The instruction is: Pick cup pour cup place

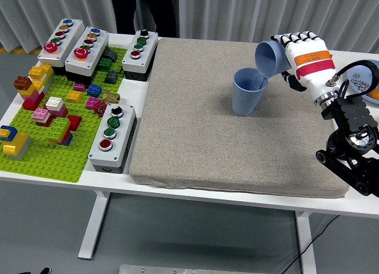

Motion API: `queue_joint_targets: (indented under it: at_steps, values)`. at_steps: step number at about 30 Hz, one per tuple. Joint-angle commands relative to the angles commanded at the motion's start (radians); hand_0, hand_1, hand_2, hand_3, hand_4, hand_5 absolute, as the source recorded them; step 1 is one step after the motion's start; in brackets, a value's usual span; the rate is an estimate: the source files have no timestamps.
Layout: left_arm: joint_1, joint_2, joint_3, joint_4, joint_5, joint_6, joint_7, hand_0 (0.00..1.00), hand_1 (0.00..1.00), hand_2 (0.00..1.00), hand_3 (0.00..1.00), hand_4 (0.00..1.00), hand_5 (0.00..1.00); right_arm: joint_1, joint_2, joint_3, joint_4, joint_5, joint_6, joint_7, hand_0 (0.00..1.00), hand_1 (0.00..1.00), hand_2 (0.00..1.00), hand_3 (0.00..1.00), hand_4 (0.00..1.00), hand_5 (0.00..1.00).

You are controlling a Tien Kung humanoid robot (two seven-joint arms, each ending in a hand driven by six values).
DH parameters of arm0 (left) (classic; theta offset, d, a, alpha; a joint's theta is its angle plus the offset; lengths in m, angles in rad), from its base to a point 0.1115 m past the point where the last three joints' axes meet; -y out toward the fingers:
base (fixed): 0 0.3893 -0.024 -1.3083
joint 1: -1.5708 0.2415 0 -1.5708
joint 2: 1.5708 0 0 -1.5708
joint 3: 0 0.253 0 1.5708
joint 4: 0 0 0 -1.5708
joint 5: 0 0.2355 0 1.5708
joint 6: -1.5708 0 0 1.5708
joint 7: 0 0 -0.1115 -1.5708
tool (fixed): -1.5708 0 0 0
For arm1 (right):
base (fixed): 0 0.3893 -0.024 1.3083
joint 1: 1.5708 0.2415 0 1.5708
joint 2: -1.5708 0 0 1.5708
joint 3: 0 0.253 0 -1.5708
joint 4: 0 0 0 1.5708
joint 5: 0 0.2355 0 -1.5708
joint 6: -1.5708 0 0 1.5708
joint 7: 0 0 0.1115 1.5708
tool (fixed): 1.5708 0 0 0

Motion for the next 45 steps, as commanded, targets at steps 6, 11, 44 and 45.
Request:
queue_joint_targets:
  at_steps: [6, 11, 44, 45]
  values:
    - [0.001, 0.000, 0.002, 0.000, -0.002, 0.000, 0.000, 0.765, 0.805, 0.843, 0.768, 0.509, 0.924, 0.000, 0.000, -0.003, 0.002, -0.010, -0.002, -0.008, 0.810, 0.678, 0.584, 0.625, 0.634, 0.002]
    - [0.004, 0.001, 0.000, 0.000, 0.001, 0.000, 0.001, 0.765, 0.805, 0.842, 0.768, 0.509, 0.925, -0.002, 0.002, -0.004, 0.003, -0.023, -0.002, -0.020, 0.814, 0.678, 0.584, 0.621, 0.629, 0.002]
    - [0.008, 0.000, 0.007, 0.000, -0.005, -0.002, 0.002, 0.765, 0.805, 0.842, 0.767, 0.510, 0.925, -0.029, -0.004, 0.058, 0.055, 0.184, -0.002, 0.016, 0.817, 0.674, 0.582, 0.617, 0.615, 0.002]
    - [0.009, -0.001, 0.005, 0.000, -0.003, -0.002, 0.002, 0.765, 0.804, 0.843, 0.767, 0.509, 0.925, -0.033, -0.002, 0.068, 0.057, 0.211, -0.002, 0.027, 0.818, 0.676, 0.582, 0.615, 0.615, 0.002]
